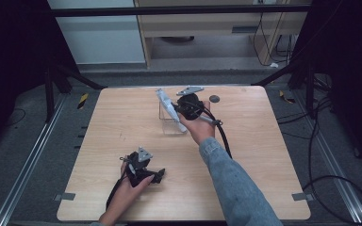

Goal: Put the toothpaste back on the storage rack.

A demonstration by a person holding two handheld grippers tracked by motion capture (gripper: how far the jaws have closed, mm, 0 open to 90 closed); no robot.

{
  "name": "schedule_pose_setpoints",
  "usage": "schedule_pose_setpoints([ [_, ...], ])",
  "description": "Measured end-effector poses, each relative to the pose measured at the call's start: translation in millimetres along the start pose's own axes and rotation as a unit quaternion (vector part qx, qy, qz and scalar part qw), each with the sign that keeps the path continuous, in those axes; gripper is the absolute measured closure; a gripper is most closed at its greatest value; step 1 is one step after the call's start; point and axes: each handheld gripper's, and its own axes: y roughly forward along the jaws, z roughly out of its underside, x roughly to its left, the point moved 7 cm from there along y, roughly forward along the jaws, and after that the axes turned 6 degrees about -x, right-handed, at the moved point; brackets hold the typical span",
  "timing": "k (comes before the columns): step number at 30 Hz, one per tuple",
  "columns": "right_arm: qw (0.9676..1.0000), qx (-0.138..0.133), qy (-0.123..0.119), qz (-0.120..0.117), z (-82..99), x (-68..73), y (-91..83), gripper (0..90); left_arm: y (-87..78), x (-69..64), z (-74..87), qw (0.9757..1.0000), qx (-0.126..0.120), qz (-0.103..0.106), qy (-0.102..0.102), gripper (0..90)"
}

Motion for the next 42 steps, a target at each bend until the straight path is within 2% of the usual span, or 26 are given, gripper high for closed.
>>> schedule_pose_setpoints([
  [8,0.9999,-0.001,0.011,0.0,-0.6,-8.3,-9.2,66.8,0.3,-0.7,-0.3,1.0,0.0,0.001,0.001,0.0],
  [19,0.9998,0.003,0.02,-0.004,6.3,-15.8,-18.5,47.5,0.2,-0.9,-0.2,1.0,0.0,0.002,0.001,0.0],
  [28,0.9993,0.007,0.037,0.006,25.5,-27.8,-28.2,27.4,-0.1,-1.4,0.1,1.0,0.001,0.003,0.004,0.0],
  [31,0.9992,0.018,0.032,0.018,33.7,-33.3,-31.4,22.6,-0.2,-1.6,0.1,1.0,0.001,0.003,0.004,0.0],
  [36,0.9992,0.028,0.029,0.005,43.7,-36.6,-38.2,17.2,-0.2,-1.5,0.1,1.0,0.001,0.003,0.004,0.0],
  [40,0.9994,0.025,0.024,-0.001,47.8,-37.8,-46.1,14.5,-0.2,-1.5,0.1,1.0,0.001,0.003,0.004,0.0],
  [42,0.9995,0.028,0.015,-0.004,50.5,-38.5,-50.0,13.1,-0.2,-1.5,0.1,1.0,0.001,0.003,0.004,0.0],
])
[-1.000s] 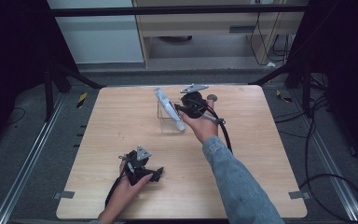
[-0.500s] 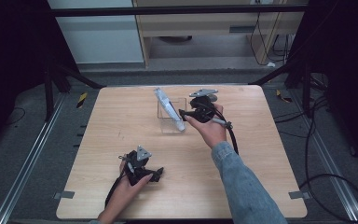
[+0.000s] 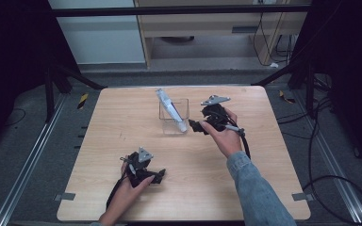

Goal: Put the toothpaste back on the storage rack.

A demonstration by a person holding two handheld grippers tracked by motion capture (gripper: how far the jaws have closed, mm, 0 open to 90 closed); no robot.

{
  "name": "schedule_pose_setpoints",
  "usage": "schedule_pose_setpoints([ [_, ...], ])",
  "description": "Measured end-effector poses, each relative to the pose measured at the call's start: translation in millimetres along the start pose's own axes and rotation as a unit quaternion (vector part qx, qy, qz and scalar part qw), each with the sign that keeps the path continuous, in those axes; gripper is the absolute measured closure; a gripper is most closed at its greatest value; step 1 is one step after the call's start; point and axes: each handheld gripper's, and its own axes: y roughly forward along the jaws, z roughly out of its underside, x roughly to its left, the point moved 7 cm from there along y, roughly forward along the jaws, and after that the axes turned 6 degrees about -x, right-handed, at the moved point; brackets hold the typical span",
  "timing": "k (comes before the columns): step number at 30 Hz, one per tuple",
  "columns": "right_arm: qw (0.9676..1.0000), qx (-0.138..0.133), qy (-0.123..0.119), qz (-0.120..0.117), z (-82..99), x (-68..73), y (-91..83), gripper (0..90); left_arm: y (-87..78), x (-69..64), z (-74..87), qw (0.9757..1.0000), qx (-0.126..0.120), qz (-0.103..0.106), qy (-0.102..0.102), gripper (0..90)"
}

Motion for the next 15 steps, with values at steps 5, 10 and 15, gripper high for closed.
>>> schedule_pose_setpoints([
  [5,0.9999,0.01,-0.004,0.002,9.3,-5.0,-8.9,14.8,0.0,0.0,0.0,1.0,0.0,0.0,0.0,0.0],
  [10,0.9998,0.017,-0.011,0.007,22.1,-12.4,-18.0,14.5,0.0,0.0,0.0,1.0,0.0,0.0,0.0,0.0],
  [15,0.9996,0.011,-0.018,0.018,36.4,-23.1,-27.0,12.6,0.1,-0.1,-0.1,1.0,0.0,0.0,-0.001,0.0],
])
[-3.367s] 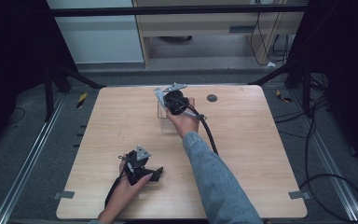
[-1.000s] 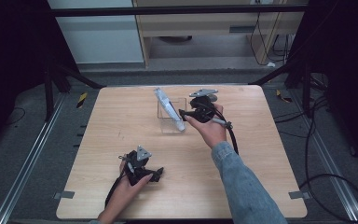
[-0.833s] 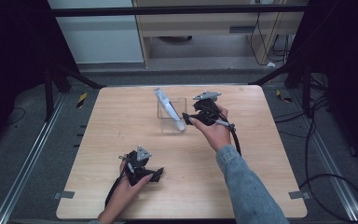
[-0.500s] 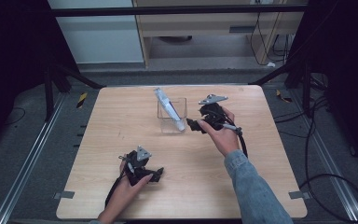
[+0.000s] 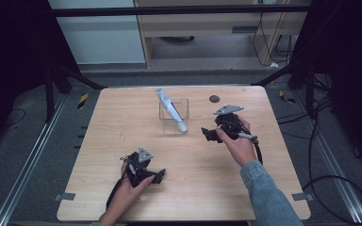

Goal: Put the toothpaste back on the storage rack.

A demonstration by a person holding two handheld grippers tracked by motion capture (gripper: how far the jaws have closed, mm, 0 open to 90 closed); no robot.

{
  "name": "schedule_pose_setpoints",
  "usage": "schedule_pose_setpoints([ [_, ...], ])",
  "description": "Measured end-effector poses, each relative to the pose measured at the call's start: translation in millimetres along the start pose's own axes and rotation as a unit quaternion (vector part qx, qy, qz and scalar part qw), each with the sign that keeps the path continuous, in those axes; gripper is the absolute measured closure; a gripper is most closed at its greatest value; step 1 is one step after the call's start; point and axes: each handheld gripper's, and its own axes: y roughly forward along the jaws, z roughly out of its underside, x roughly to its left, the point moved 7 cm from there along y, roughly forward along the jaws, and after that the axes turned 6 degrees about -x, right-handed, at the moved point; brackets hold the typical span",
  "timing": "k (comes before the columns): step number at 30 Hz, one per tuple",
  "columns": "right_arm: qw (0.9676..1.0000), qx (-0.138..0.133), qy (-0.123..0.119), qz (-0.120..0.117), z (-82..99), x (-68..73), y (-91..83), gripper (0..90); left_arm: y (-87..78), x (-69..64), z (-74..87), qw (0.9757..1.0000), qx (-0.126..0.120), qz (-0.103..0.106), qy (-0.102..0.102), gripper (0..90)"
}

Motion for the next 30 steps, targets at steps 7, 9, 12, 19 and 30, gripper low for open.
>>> schedule_pose_setpoints([
  [7,0.9998,0.006,0.001,0.021,24.2,-15.2,-8.2,9.1,0.1,-0.2,-0.1,1.0,0.0,0.0,0.0,0.0],
  [9,0.9996,0.006,-0.001,0.028,31.0,-19.9,-10.2,8.2,0.0,-0.3,0.0,1.0,0.0,0.0,0.0,0.0],
  [12,0.9993,0.012,0.0,0.037,40.9,-26.5,-13.1,7.9,0.0,-0.3,0.0,1.0,0.0,0.0,0.0,0.0],
  [19,0.9984,0.019,0.018,0.049,65.6,-40.3,-20.9,7.8,0.1,-0.4,0.0,1.0,0.0,0.0,0.0,0.0],
  [30,0.9977,0.028,0.027,0.055,97.2,-50.3,-27.1,8.9,0.1,-0.4,0.0,1.0,0.0,0.0,0.0,0.0],
])
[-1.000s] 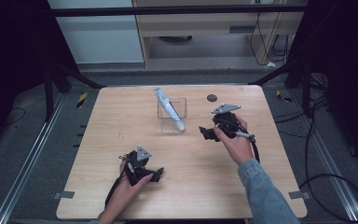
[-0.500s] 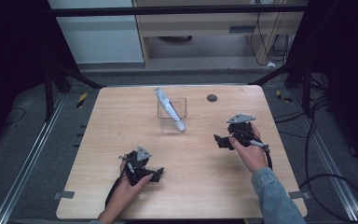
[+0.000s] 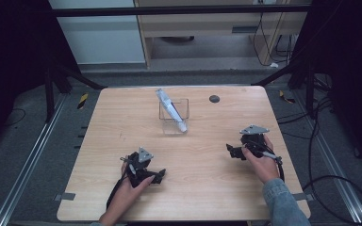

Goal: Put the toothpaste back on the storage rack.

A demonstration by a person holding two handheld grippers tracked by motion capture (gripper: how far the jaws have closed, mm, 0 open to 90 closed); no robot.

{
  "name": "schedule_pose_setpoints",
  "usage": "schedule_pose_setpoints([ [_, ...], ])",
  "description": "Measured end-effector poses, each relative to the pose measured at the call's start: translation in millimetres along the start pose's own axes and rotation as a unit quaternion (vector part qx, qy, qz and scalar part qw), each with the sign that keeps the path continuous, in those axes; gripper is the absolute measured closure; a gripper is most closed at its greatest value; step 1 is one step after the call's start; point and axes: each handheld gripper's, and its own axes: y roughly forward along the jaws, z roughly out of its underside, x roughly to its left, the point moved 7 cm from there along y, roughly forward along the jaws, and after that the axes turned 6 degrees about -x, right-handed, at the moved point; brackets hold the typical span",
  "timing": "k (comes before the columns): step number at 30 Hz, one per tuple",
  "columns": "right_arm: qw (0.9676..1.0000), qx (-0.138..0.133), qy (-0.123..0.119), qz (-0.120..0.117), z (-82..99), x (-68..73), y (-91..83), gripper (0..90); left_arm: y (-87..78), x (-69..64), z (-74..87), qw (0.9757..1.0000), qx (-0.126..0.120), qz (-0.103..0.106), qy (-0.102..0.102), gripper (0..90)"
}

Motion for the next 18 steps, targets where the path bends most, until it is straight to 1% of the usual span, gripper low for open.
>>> schedule_pose_setpoints([
  [1,1.0,0.003,-0.003,0.003,1.9,-2.1,0.1,8.9,0.0,0.0,0.0,1.0,0.0,0.0,0.0,0.0],
  [2,1.0,0.005,0.0,0.006,3.1,-4.0,0.1,8.9,-0.1,0.1,0.0,1.0,0.0,0.0,0.0,0.0],
  [5,0.9998,0.006,0.012,0.015,7.5,-13.2,2.1,9.2,0.0,0.0,0.0,1.0,0.0,0.0,0.0,0.0],
  [6,0.9997,0.009,0.012,0.019,9.6,-17.2,3.6,9.2,0.0,0.0,0.0,1.0,0.0,0.0,0.0,0.0],
  [8,0.9992,0.012,0.025,0.029,13.5,-24.2,6.9,9.6,0.0,0.1,0.0,1.0,0.0,0.0,0.0,0.0],
  [10,0.9988,0.013,0.032,0.036,17.0,-30.6,10.8,9.8,0.0,0.1,0.0,1.0,0.0,0.0,0.0,0.0],
  [12,0.9983,0.016,0.038,0.041,19.7,-33.5,15.1,10.0,0.0,0.1,0.0,1.0,0.0,0.0,0.0,0.0],
  [14,0.998,0.016,0.044,0.041,21.9,-34.7,20.0,10.0,0.0,0.1,0.0,1.0,0.0,0.0,0.0,0.0],
  [16,0.9978,0.018,0.045,0.045,24.1,-35.4,24.9,10.1,0.0,0.0,0.0,1.0,0.0,0.0,0.0,0.0],
  [17,0.9978,0.02,0.045,0.044,25.9,-34.9,27.2,9.5,-0.1,0.0,0.0,1.0,0.0,0.0,0.0,0.0],
  [18,0.9978,0.021,0.051,0.038,27.0,-33.9,29.2,8.8,0.0,0.0,0.0,1.0,0.0,0.0,0.0,0.0],
])
